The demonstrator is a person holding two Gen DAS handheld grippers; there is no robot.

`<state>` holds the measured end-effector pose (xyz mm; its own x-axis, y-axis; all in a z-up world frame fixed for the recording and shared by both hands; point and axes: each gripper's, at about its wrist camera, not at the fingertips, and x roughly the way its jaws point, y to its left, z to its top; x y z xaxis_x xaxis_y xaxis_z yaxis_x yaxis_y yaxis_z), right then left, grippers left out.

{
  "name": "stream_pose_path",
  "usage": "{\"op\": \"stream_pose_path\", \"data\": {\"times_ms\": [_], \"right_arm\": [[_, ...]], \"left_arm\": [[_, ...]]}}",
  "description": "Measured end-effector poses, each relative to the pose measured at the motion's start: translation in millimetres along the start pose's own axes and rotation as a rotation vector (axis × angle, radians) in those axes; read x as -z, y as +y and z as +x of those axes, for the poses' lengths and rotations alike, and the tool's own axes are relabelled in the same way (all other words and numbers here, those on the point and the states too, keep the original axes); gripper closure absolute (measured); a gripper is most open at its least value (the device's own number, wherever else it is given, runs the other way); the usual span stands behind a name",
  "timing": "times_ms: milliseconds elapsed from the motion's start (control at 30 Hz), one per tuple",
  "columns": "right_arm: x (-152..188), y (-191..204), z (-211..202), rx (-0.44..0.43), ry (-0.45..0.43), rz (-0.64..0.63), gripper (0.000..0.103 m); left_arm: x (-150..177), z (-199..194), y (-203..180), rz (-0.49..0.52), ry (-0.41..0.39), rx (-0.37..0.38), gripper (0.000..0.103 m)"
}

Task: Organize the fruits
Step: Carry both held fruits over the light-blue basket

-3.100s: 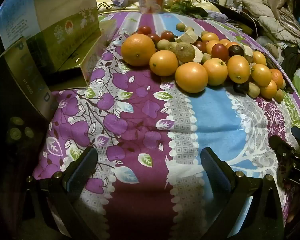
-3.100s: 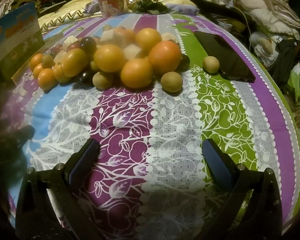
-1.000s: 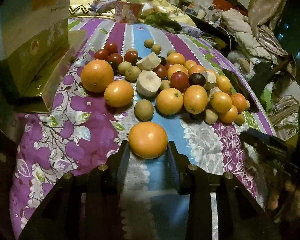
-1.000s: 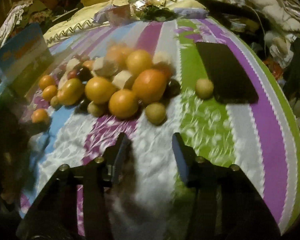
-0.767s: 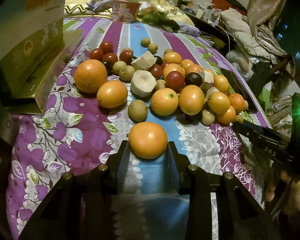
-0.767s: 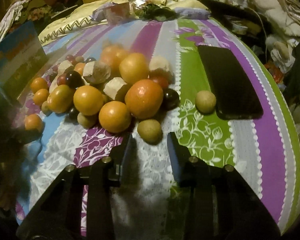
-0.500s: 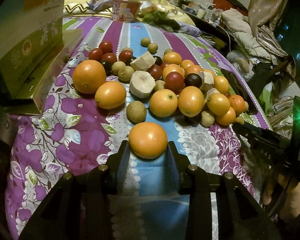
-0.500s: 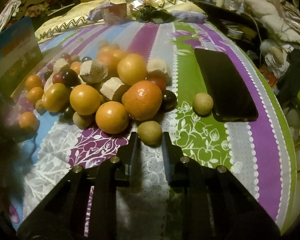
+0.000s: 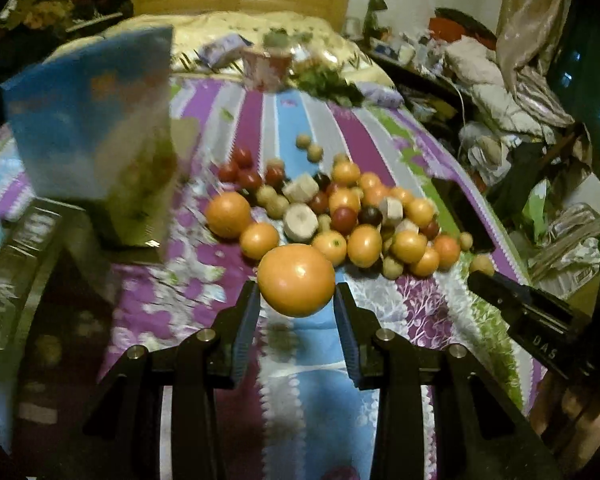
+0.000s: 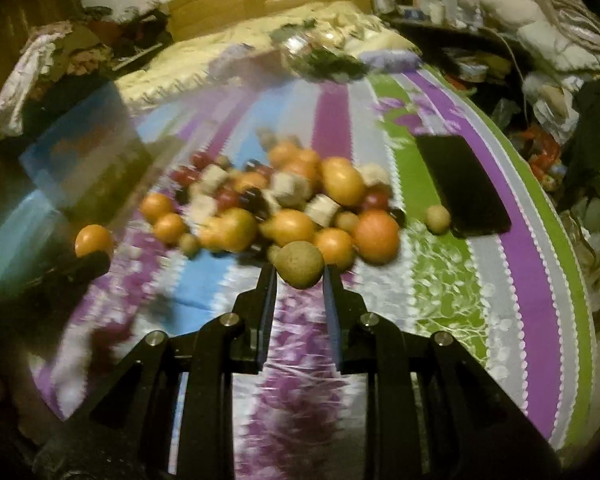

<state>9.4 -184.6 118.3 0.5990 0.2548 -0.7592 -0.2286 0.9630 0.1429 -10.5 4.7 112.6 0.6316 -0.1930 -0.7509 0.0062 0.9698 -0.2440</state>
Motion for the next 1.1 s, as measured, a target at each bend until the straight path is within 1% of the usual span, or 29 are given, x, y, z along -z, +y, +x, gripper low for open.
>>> {"op": "stream_pose_path", "data": {"times_ms": [200,300,533,700,800,1100], "right_arm": [[-22.2,38.2,-21.2,-0.046,-0.037,-0.056,0.079],[-34.5,64.2,-27.4,-0.075,-0.056,-0.096,0.079],[-59.9,128.5,-38.3,-0.158,-0.083,-0.188,0.079],[-74.3,175.1,-40.4,-0.239,-0.082,-0.245,0.079],[-81.1,204.3,-37.2,-0.288,-0.067,-0.275,0.079],[-85.6,283.8,-35.6,-0.393,-0.029,-0.358,0.079]], "left_arm": [[-18.7,-52.0,25.0,-0.042,-0.055,-0.038,0.064],[-27.4,-77.9,43.9,-0.068,-0.085,-0.073,0.064],[-35.5,-129.2,91.6,-0.148,-0.146,-0.142,0.064],[-38.9,-163.8,133.9,-0.217,-0.197,-0.205,0.064],[-39.0,-178.7,159.3,-0.264,-0.211,-0.23,0.064],[-27.2,-223.8,226.2,-0.367,-0.247,-0.305,0.064]]}}
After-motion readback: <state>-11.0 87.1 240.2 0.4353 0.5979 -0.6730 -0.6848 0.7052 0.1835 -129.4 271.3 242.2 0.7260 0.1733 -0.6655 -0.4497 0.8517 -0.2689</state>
